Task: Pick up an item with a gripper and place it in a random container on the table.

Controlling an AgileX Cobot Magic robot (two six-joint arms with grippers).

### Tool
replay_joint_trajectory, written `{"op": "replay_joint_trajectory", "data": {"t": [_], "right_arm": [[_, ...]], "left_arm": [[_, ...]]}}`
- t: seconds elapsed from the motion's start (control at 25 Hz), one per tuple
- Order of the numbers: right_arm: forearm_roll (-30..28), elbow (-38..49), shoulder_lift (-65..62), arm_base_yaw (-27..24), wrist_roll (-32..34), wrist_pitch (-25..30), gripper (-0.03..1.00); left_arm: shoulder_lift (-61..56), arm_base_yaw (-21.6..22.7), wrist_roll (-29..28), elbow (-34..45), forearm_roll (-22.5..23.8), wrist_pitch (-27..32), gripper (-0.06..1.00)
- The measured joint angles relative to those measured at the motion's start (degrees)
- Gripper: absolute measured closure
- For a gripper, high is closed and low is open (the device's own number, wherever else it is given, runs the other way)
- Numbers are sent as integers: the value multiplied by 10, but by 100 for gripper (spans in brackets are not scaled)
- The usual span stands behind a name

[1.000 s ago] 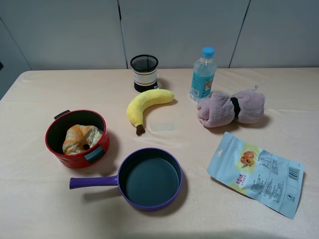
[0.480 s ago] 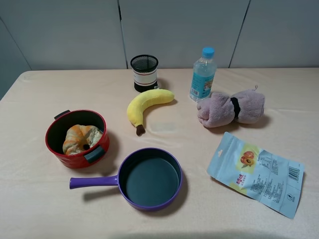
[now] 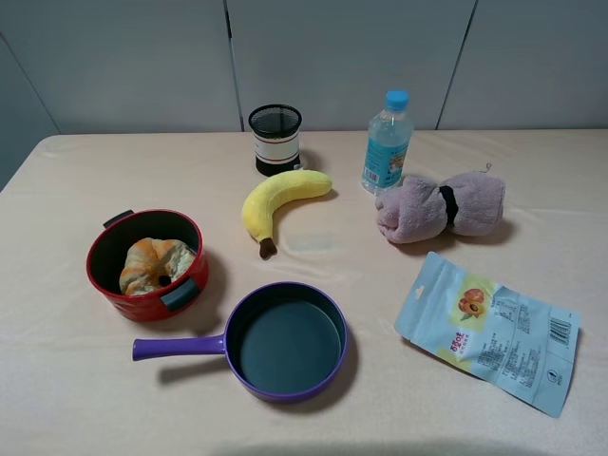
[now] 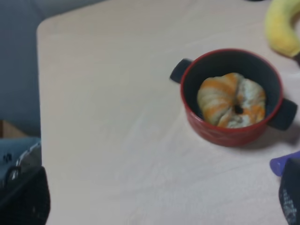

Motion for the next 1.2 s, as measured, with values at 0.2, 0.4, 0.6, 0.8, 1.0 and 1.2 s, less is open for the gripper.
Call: {"op": "replay_joint_trajectory", "data": {"t": [0.2,0.4,0.6,0.8,1.0,1.2], "right_arm": [[0,0,0,0,0,0,27],[0,0,0,0,0,0,27],[0,0,0,0,0,0,27],[0,0,0,0,0,0,27],[0,0,0,0,0,0,27],[0,0,0,0,0,0,27]], "left_arm": [[-42,50,0,50,-17,-1,-5],[-92,55,0,95,-17,-32,-5],[-111,55,-1,133,-35,-57,-5],[-111,55,-20,156,-62,-61,-5],[-111,54,-21,156,-63,-68,-5],[-111,54,-21,156,-63,-68,-5]]}}
